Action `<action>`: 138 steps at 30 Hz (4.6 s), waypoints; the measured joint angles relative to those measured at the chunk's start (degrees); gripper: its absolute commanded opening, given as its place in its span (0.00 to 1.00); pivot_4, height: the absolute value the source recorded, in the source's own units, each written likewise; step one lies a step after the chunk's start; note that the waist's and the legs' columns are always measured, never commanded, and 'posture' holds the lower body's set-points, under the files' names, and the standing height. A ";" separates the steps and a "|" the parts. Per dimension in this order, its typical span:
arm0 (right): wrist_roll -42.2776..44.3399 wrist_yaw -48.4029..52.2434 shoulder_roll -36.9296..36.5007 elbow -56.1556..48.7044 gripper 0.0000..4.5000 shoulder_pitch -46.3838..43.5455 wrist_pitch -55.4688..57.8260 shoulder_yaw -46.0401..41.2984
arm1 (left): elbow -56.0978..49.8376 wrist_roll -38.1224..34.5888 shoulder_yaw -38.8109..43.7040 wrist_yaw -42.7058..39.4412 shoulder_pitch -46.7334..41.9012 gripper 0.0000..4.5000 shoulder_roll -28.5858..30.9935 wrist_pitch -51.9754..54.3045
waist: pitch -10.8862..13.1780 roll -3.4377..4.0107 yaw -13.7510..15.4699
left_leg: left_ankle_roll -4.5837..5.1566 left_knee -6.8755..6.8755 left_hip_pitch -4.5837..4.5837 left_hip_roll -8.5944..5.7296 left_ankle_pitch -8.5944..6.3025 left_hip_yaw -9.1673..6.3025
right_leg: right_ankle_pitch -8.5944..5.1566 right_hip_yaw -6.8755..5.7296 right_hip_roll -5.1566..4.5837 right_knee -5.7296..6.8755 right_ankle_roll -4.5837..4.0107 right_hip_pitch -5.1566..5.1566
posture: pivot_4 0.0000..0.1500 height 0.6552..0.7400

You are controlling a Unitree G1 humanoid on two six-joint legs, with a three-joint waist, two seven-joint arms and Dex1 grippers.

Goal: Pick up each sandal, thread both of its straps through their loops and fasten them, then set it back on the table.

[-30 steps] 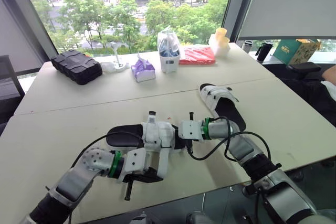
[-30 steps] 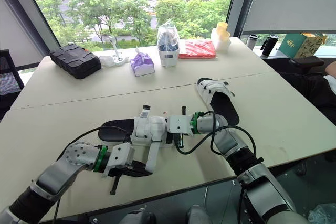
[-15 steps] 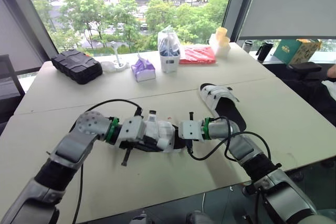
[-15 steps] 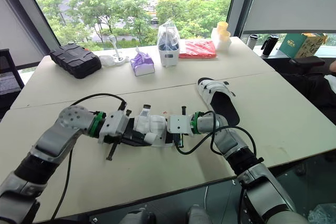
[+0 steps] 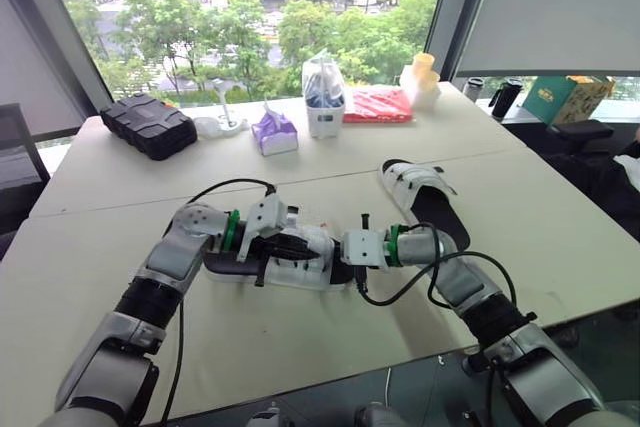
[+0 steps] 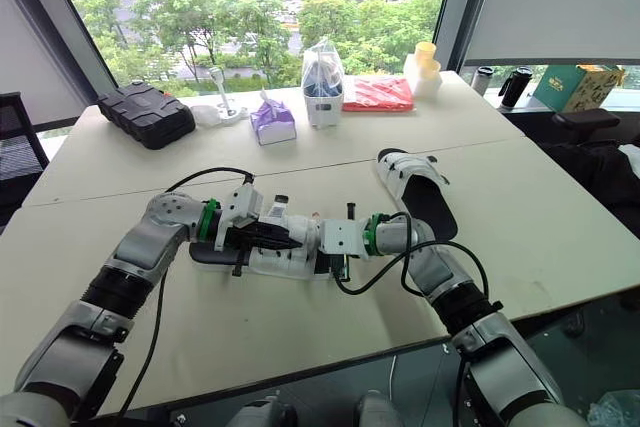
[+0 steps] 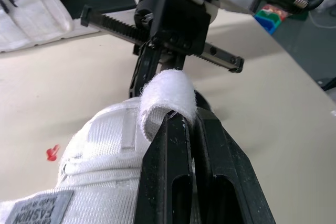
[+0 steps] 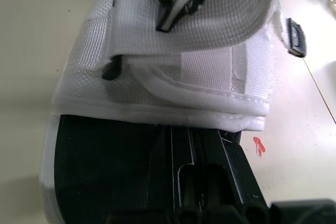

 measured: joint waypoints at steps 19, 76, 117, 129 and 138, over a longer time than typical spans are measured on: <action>-0.01 -0.35 0.06 0.18 0.00 -0.09 0.36 0.18 | -5.71 1.76 0.32 8.55 -0.96 0.99 -4.10 17.89 | -0.01 0.00 -0.04 | 0.00 0.07 0.06 0.00 0.00 -0.01 | 0.02 0.00 0.02 0.04 0.04 0.10 | 1.00 1.00; -0.03 -1.42 0.44 0.30 0.00 -0.27 -0.11 0.85 | 44.36 25.69 -4.71 22.29 -27.46 0.99 -12.97 -14.93 | -0.02 -0.04 -0.15 | 0.00 0.06 0.07 -0.04 0.00 -0.03 | 0.08 -0.12 0.05 0.09 0.20 0.12 | 1.00 1.00; 23.02 8.62 -10.94 -34.98 0.00 9.08 36.66 -13.76 | 44.95 22.36 5.98 14.31 -13.20 0.99 4.61 -75.91 | 0.03 -0.07 1.34 | -0.01 0.08 -0.33 -0.03 0.00 -0.01 | 0.12 -0.13 -0.10 0.10 0.16 -0.33 | 1.00 1.00; 30.15 3.32 -13.55 -43.17 0.00 10.54 46.40 -19.89 | 48.50 45.13 -0.14 38.62 -17.60 0.81 2.57 -90.39 | 0.04 -0.08 1.54 | 0.00 0.23 -0.52 -0.06 -0.01 -0.02 | 0.22 -0.22 -0.11 0.01 0.34 -0.32 | 1.00 1.00; 29.91 0.27 -13.97 -43.39 0.00 11.23 46.01 -19.86 | 44.27 67.69 -7.55 64.26 -20.68 0.01 1.97 -91.38 | 0.04 -0.09 1.54 | 0.00 0.27 -0.54 -0.06 0.00 -0.03 | 0.24 -0.25 -0.09 0.04 0.39 -0.32 | 1.00 1.00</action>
